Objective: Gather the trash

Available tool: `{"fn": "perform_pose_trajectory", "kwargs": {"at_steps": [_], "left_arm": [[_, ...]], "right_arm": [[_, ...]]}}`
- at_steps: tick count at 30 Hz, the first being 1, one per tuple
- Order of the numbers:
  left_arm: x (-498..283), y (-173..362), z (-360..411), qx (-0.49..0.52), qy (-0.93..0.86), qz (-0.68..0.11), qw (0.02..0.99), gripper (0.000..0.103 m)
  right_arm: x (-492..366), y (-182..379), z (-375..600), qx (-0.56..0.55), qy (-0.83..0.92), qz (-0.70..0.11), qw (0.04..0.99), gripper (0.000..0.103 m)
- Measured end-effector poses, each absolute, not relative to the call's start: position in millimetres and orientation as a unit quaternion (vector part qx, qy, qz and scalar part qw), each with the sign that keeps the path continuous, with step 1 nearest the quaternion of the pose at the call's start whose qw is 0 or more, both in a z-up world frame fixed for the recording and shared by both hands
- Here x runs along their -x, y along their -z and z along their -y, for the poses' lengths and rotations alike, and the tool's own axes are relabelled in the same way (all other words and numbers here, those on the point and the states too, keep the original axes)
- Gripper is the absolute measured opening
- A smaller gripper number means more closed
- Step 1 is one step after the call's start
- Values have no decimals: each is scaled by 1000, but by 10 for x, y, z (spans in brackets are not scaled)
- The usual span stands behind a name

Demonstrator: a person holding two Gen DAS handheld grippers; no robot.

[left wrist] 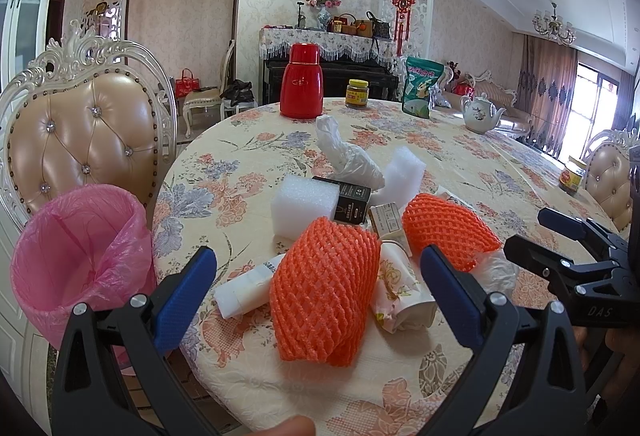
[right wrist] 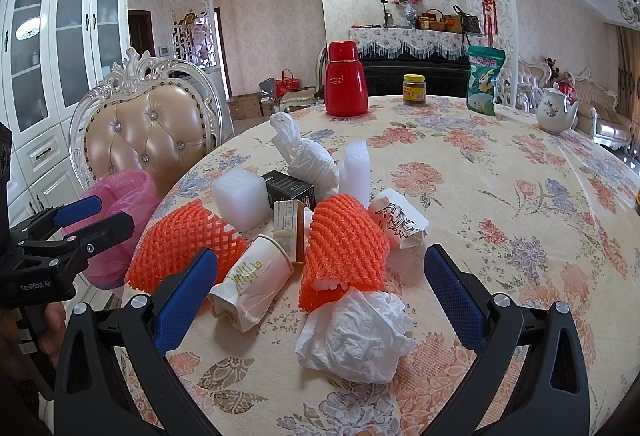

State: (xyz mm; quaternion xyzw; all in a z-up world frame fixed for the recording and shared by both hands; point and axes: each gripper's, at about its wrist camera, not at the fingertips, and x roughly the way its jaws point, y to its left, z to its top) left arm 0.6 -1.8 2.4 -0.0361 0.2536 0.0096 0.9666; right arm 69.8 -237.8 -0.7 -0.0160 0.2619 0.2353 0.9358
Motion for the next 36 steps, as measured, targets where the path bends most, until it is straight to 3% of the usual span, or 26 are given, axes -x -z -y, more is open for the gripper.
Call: {"fn": "perform_pose_trajectory", "kwargs": {"at_steps": [23,36], "left_arm": [[8,-2,26,38,-7,-254,966,99],[-112,154,-6,49,-5,-286,957,99]], "right_arm": [[-709,39,2407,20,-223,-264,938,96],[-873,290,2450,24,-199,-337,920,97]]}}
